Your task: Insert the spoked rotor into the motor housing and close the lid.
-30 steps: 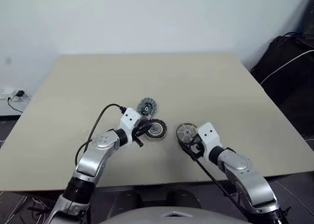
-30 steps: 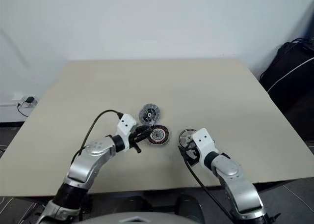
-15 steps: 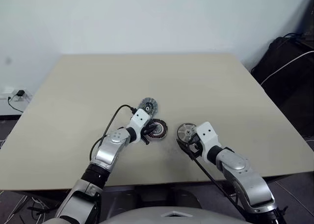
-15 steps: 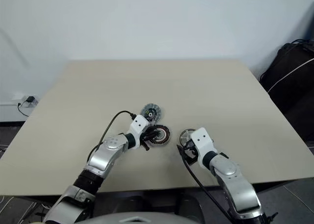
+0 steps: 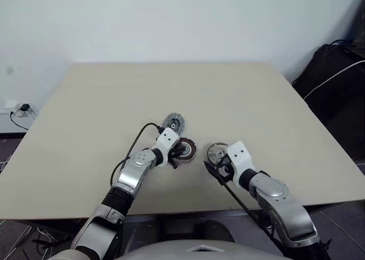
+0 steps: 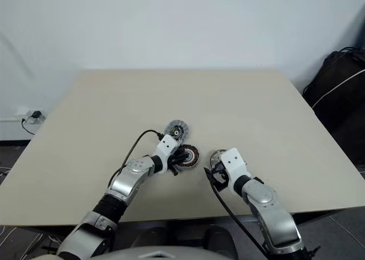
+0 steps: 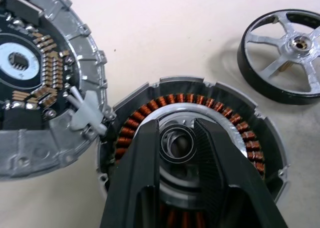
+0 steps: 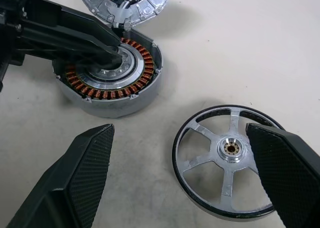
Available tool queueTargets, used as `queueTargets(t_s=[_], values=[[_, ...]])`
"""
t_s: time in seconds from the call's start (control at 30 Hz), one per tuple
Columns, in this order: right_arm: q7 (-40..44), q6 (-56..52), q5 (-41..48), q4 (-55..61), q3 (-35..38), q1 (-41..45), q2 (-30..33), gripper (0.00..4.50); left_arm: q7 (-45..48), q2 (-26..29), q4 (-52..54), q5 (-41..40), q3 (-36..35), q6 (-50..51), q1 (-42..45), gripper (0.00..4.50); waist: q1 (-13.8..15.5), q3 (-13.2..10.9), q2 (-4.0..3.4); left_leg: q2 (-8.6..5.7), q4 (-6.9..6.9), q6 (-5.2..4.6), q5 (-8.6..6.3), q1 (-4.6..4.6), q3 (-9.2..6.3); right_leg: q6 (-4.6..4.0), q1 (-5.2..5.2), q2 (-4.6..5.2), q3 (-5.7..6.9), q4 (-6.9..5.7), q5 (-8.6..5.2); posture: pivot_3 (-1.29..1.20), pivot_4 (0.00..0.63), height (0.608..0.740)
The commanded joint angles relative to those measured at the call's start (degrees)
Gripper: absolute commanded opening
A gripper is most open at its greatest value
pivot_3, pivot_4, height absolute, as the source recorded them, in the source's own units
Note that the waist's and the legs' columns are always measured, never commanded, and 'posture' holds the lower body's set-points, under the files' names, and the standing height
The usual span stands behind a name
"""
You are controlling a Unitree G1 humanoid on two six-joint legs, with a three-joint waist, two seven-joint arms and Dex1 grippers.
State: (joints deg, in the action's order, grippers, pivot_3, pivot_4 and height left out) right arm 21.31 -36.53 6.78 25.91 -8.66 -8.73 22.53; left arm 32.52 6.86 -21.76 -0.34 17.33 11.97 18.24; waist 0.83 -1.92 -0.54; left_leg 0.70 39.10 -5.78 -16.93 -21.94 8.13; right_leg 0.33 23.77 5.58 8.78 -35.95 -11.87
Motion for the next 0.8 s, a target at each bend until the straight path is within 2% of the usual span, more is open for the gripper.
queueTargets(t_s=[0.03, 0.23, 0.5, 0.6, 0.77, 0.8], values=[[-0.02, 1.62, -0.32, 1.99, 0.15, 0.8, -0.1, 4.5, -0.05, -0.79, -0.6, 0.34, 0.01, -1.04, 1.16, 0.67, -0.02, 0.0, 0.0, 0.0, 0.0, 0.0, 0.0, 0.0, 0.0, 0.0, 0.0, 0.0, 0.0, 0.0, 0.0, 0.0, 0.0, 0.74], [0.1, 1.81, -0.35, 1.71, -0.17, 1.03, -0.14, 4.5, 0.51, -1.68, -0.07, 0.16, 0.19, -0.84, 1.24, 0.67, -0.02, 0.0, 0.0, 0.0, 0.01, -0.01, -0.01, -0.01, 0.0, 0.0, 0.01, 0.0, 0.0, 0.0, 0.0, 0.0, 0.0, 0.74], [0.14, 2.11, -0.41, 1.78, -0.3, 0.72, -0.21, 4.5, 0.58, -0.55, 2.84, -0.16, -0.6, -0.69, -0.33, 3.31, -0.04, 0.0, 0.0, 0.0, 0.01, -0.02, -0.01, -0.04, 0.0, 0.0, 0.03, 0.0, 0.01, 0.0, 0.0, 0.0, 0.0, 0.74], [0.21, 2.07, -0.43, 1.81, -0.14, 0.58, -0.19, 4.5, 0.66, -0.14, 8.49, -2.25, -2.28, 0.06, -2.25, 3.09, -0.1, 0.0, 0.0, 0.0, 0.01, -0.02, -0.01, -0.05, 0.0, 0.0, 0.06, 0.0, 0.0, 0.0, 0.0, 0.0, 0.0, 0.74], [-0.69, 1.06, -0.46, 1.34, -0.05, 1.6, -1.22, 4.5, 0.95, 0.36, 19.67, -6.0, -4.31, 2.85, -6.47, 1.52, -0.11, -0.01, -0.01, 0.0, 0.01, -0.02, -0.01, -0.08, 0.0, -0.01, 0.08, 0.02, 0.0, 0.0, 0.0, 0.0, 0.0, 0.74], [-0.96, 0.65, -0.61, 1.2, -0.27, 1.97, -1.57, 4.31, 0.64, 0.58, 21.55, -6.44, -4.75, 3.35, -7.42, 1.16, -0.1, 0.0, -0.02, 0.0, 0.01, -0.01, -0.01, -0.08, 0.0, -0.01, 0.07, 0.02, 0.0, 0.01, 0.0, 0.0, 0.0, 0.74]])
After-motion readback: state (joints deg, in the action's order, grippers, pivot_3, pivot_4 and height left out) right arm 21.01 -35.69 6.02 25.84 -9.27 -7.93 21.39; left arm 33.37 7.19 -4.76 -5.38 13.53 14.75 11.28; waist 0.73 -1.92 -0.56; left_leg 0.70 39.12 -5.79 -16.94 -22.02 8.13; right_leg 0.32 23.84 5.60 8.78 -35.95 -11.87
